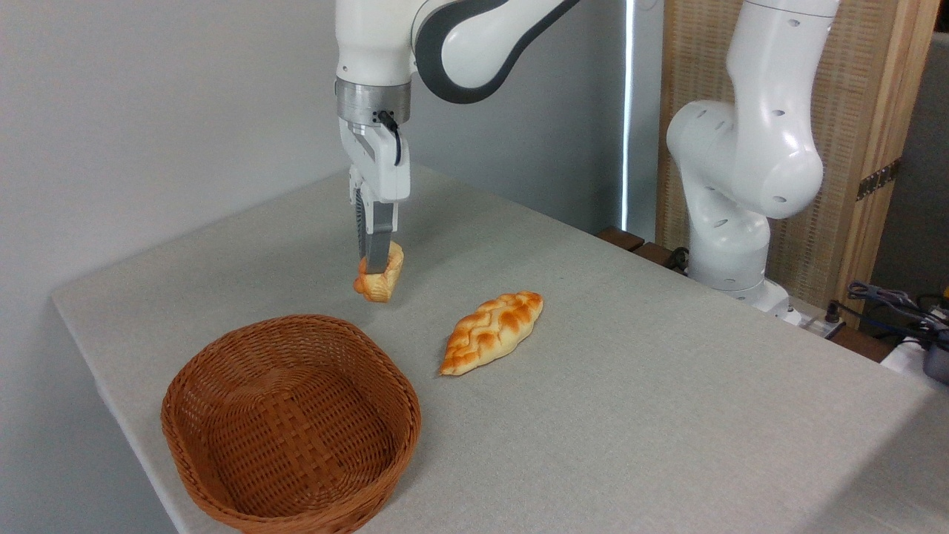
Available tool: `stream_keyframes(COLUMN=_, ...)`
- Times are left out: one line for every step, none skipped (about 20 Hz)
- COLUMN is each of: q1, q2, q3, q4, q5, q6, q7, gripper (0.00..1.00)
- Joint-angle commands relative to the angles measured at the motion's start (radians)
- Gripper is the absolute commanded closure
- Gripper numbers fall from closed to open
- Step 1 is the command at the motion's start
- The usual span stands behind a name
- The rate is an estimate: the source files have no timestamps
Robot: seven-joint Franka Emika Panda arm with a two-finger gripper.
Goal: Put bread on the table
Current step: 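Lower the roll onto the table and open the gripper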
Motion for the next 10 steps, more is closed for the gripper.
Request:
stream_keyframes(q1=-0.003, q2=-0.013, q3=0.008, q4=-0.004, q5=-0.005, q6=0.015, q7=0.014, gripper=0.00)
stream_keyframes(q1=-0.003, q2=-0.013, q3=0.010, q4=-0.004, q5=-0.005, q6=0.015, q7=0.014, gripper=0.00)
stream_keyframes(q1=-0.003, q2=-0.013, q3=0.010, q4=-0.002, q5=-0.005, q6=0.013, q7=0.014, gripper=0.00)
stream_keyframes(q1=-0.002, q2=-0.013, q3=0.010, q4=-0.002, q5=-0.005, q6=0.013, q7=0.016, gripper=0.00)
stream_keyframes(q1=-0.002, q2=-0.015, q3=0.011, q4=-0.001, q5=-0.005, q6=0.013, q7=0.014, gripper=0.00)
stream_keyframes(q1=-0.002, q2=-0.015, q3=0.011, q4=0.001, q5=-0.005, q6=0.009, q7=0.014, gripper=0.00)
stream_keyframes(q1=-0.002, q2=-0.016, q3=0.013, q4=0.002, q5=-0.005, q6=0.001, q7=0.014, gripper=0.00)
stream_keyframes(q1=-0.002, q2=-0.018, q3=0.016, q4=0.011, q5=-0.004, q6=-0.017, q7=0.014, gripper=0.00)
stream_keyframes(q1=0.003, q2=-0.021, q3=0.020, q4=0.037, q5=-0.004, q6=-0.055, q7=0.016, gripper=0.00)
stream_keyframes(q1=0.006, q2=-0.021, q3=0.025, q4=0.074, q5=-0.005, q6=-0.119, q7=0.019, gripper=0.00)
